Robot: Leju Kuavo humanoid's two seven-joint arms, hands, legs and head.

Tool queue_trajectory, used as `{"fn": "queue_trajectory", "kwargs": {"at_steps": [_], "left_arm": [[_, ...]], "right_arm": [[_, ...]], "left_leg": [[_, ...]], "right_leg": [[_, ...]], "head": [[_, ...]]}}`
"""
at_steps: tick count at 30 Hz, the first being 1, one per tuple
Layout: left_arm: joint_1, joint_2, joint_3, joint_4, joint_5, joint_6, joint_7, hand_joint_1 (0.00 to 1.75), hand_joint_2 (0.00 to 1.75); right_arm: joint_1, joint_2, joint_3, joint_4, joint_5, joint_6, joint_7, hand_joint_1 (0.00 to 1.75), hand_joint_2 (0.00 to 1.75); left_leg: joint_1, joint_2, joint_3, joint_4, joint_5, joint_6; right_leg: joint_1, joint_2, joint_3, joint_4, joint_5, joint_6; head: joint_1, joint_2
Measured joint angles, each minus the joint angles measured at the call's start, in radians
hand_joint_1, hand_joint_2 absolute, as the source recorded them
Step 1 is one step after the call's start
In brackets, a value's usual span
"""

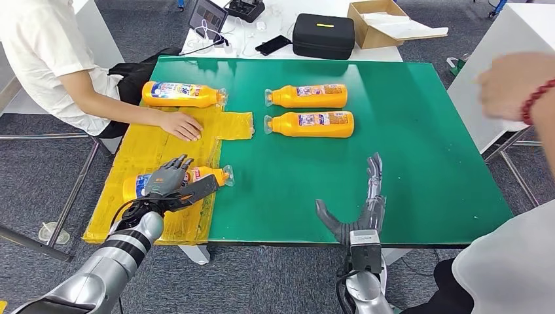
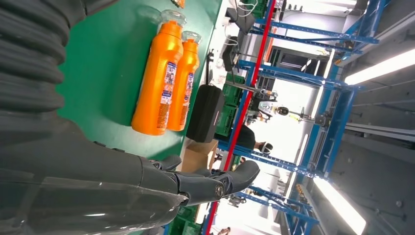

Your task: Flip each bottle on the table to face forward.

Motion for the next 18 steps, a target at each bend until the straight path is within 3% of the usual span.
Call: {"fn": "queue_trajectory", "kwargs": {"at_steps": [10,14,18], "left_arm": [[-0.006,0.005,-0.018,-0.002,0.051,-0.024,-0.061,0.0,1.75],[0.054,-0.002,-0.016,-0.088,0.188,0.016,-0.176,0.0,1.75],[0.169,-0.018,-0.021,-0.298,0.314,0.042,-0.213,0.0,1.75]], "right_arm": [[-0.002,-0.001,0.0,0.0,-0.002,-0.003,0.0,0.0,0.0],[0.009,-0.004,-0.002,-0.004,0.001,-0.02,0.0,0.0,1.75],[0.033,-0.005,-0.013,-0.018,0.01,-0.036,-0.001,0.0,1.75]], "left_leg": [[0.0,0.0,0.0,0.0,0.0,0.0],[0.0,0.001,-0.001,0.0,0.0,0.0],[0.0,0.001,-0.003,0.0,-0.001,0.0]], "right_leg": [[0.0,0.0,0.0,0.0,0.0,0.0],[0.0,0.0,-0.002,0.0,0.0,0.0],[0.0,0.0,-0.004,0.0,0.0,0.0]], "head": [[0.0,0.0],[0.0,0.0],[0.0,0.0]]}}
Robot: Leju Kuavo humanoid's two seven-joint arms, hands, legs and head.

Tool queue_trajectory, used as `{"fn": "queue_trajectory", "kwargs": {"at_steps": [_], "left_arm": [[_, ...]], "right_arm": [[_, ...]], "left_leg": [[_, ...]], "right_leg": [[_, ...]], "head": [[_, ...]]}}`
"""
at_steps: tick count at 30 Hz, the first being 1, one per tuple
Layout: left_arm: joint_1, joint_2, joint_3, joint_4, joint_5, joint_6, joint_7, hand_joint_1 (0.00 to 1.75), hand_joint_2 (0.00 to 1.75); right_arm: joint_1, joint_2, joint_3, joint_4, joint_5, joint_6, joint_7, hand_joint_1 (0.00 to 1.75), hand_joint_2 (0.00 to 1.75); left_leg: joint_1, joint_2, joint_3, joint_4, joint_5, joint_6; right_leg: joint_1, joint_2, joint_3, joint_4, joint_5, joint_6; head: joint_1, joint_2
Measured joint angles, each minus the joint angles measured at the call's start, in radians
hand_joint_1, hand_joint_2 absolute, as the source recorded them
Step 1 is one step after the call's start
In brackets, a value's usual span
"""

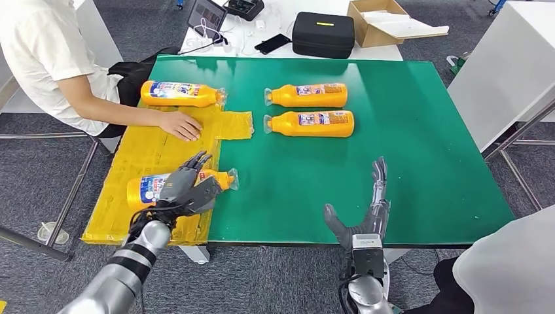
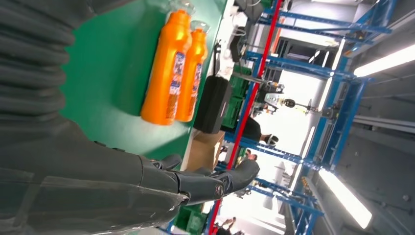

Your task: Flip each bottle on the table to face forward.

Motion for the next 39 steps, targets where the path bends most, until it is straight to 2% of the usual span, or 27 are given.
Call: {"fn": "queue_trajectory", "kwargs": {"at_steps": [5,9,19,27,30,34,36,39], "left_arm": [[0.109,0.005,-0.058,-0.245,0.053,0.01,0.015,0.0,1.75],[0.142,0.014,-0.106,-0.348,0.053,0.03,0.023,0.0,1.75],[0.166,0.031,-0.177,-0.449,0.101,0.107,0.03,0.0,1.75],[0.18,0.037,-0.201,-0.485,0.119,0.119,0.03,0.0,1.75],[0.203,0.029,-0.202,-0.508,0.188,0.118,0.036,0.0,1.75],[0.268,-0.042,-0.2,-0.546,0.441,0.109,0.111,0.0,1.75],[0.296,-0.072,-0.201,-0.552,0.542,0.118,0.137,0.0,1.75],[0.326,-0.089,-0.215,-0.553,0.612,0.151,0.141,0.0,1.75]], "right_arm": [[0.023,-0.006,-0.01,-0.021,0.0,-0.018,0.0,0.0,1.75],[0.027,-0.009,-0.012,-0.025,0.0,-0.022,0.0,0.0,1.75],[0.031,-0.018,-0.012,-0.02,0.028,-0.024,-0.001,0.0,1.75],[0.027,-0.027,-0.012,0.012,0.064,0.005,0.001,0.0,1.75],[0.006,-0.035,-0.022,0.077,0.201,0.052,0.041,0.0,1.75],[-0.063,-0.075,-0.063,0.223,0.529,0.062,0.199,0.0,1.75],[-0.094,-0.095,-0.086,0.276,0.602,0.05,0.241,0.0,1.75],[-0.125,-0.123,-0.11,0.332,0.69,0.04,0.311,0.0,1.75]], "left_leg": [[0.0,0.0,-0.002,0.0,-0.001,0.0],[0.0,0.0,-0.002,0.0,-0.001,-0.001],[0.0,0.0,-0.003,0.0,0.0,0.0],[0.0,0.0,-0.003,0.0,-0.001,-0.001],[0.0,0.001,-0.003,0.0,-0.001,-0.001],[0.0,-0.001,-0.004,0.0,0.0,0.001],[-0.002,-0.003,-0.005,0.0,0.0,0.001],[-0.003,-0.002,-0.005,0.0,0.0,0.002]], "right_leg": [[0.0,0.0,-0.003,0.0,0.0,0.0],[0.0,0.0,-0.003,0.0,0.0,0.0],[0.0,0.0,-0.003,0.0,0.0,0.0],[0.0,0.0,-0.003,0.0,0.0,0.0],[0.0,0.0,-0.003,0.0,0.0,0.0],[-0.001,-0.001,-0.003,-0.001,0.0,0.001],[-0.002,-0.002,-0.003,-0.001,0.0,0.001],[-0.002,-0.002,-0.003,-0.001,0.0,0.001]], "head": [[0.0,0.0],[0.0,0.0],[0.0,0.0],[0.0,0.0],[-0.001,0.0],[0.0,0.0],[0.0,0.0],[0.0,0.0]]}}
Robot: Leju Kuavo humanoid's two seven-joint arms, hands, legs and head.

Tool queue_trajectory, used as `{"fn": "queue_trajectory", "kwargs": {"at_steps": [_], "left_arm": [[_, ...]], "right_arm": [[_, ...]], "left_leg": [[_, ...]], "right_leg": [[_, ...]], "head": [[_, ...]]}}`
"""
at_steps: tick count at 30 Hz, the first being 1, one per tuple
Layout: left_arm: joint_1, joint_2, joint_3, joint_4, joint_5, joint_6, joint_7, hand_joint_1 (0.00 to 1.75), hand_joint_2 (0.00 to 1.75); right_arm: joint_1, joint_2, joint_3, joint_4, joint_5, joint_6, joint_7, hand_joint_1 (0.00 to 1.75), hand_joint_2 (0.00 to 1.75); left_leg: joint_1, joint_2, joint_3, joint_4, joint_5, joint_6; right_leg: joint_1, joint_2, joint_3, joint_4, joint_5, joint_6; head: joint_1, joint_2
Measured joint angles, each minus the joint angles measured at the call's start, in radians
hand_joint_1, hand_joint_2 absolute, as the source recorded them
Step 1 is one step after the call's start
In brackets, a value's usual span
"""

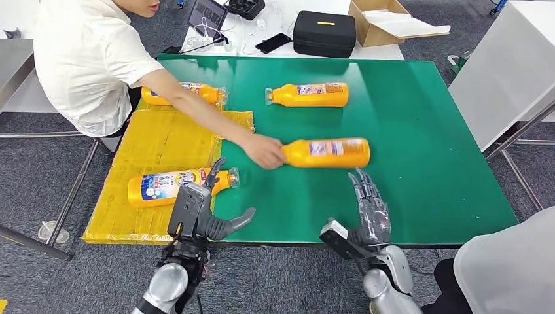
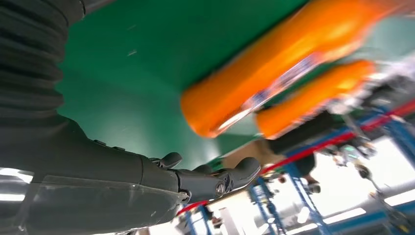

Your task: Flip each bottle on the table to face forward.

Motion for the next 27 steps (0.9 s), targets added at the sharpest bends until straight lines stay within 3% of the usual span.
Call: {"fn": "queue_trajectory", "kwargs": {"at_steps": [4,16,27], "left_arm": [[0.028,-0.006,-0.031,-0.004,0.021,0.014,-0.001,0.0,1.75],[0.041,-0.012,-0.077,-0.017,0.045,0.005,0.004,0.0,1.75],[0.008,-0.028,-0.108,0.002,0.065,0.005,-0.013,0.0,1.75]], "right_arm": [[-0.024,-0.031,-0.009,0.05,0.084,0.003,0.074,0.0,1.75],[-0.069,-0.068,-0.006,0.109,0.153,0.026,0.142,0.0,1.75],[-0.185,-0.079,0.012,0.198,0.141,0.025,0.114,0.0,1.75]], "left_leg": [[0.001,0.0,0.0,0.0,0.0,0.0],[0.002,0.001,0.0,0.0,0.0,0.0],[0.002,0.002,0.0,0.0,0.0,0.0]], "right_leg": [[0.001,0.0,0.0,0.0,0.0,0.0],[0.001,0.0,0.0,0.0,0.0,0.0],[0.001,0.0,-0.001,0.0,0.0,0.0]], "head": [[0.0,0.0],[0.0,0.0],[-0.001,0.0]]}}
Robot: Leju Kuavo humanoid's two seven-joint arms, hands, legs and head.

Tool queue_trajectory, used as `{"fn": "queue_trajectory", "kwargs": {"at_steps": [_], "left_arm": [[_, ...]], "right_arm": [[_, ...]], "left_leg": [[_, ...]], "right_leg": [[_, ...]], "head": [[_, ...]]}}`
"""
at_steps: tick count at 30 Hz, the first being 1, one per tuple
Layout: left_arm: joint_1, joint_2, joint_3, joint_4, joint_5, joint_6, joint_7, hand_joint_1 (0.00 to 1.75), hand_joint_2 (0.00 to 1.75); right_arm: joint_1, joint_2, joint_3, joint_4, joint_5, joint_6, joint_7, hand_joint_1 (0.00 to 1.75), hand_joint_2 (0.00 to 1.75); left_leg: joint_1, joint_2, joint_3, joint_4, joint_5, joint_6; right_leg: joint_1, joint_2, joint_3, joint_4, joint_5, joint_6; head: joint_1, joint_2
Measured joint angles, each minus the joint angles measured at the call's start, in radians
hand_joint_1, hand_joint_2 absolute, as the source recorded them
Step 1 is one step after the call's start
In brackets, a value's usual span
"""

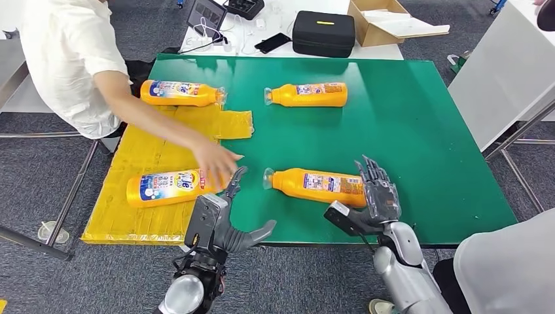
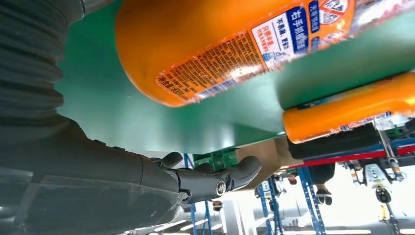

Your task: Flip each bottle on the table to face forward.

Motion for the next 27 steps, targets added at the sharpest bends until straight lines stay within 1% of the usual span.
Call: {"fn": "queue_trajectory", "kwargs": {"at_steps": [5,9,12,19,27], "left_arm": [[-0.019,-0.004,-0.016,0.014,0.009,-0.001,-0.004,0.0,1.75],[-0.029,-0.005,-0.026,0.022,0.012,-0.002,-0.007,0.0,1.75],[-0.035,-0.007,-0.031,0.028,0.017,-0.003,-0.009,0.0,1.75],[-0.047,-0.009,-0.048,0.041,0.027,-0.011,-0.01,0.0,1.75],[-0.052,-0.013,-0.05,0.046,0.028,-0.016,-0.014,0.0,1.75]], "right_arm": [[-0.066,0.004,0.011,0.071,-0.037,0.013,-0.029,0.0,1.75],[-0.096,0.014,0.017,0.116,-0.053,0.023,-0.046,0.0,1.75],[-0.113,0.024,0.022,0.148,-0.065,0.041,-0.054,0.0,1.75],[-0.144,0.039,0.035,0.222,-0.107,0.131,-0.064,0.0,1.75],[-0.167,0.05,0.042,0.269,-0.124,0.173,-0.072,0.0,1.75]], "left_leg": [[0.0,0.0,0.0,0.0,0.0,0.0],[0.0,0.0,0.0,0.0,0.0,0.0],[0.0,0.0,0.0,0.0,0.0,0.0],[0.0,0.0,0.0,0.0,0.0,0.0],[0.0,0.001,0.0,0.0,0.0,0.0]], "right_leg": [[0.0,0.0,0.0,0.0,0.0,0.0],[0.0,0.0,0.0,0.0,0.0,0.0],[0.0,0.0,0.0,0.0,0.0,0.0],[0.0,0.0,0.0,0.0,0.0,0.0],[0.0,0.0,0.0,0.0,0.0,0.0]], "head": [[0.0,0.0],[0.0,0.0],[0.0,0.0],[0.0,0.0],[0.0,0.0]]}}
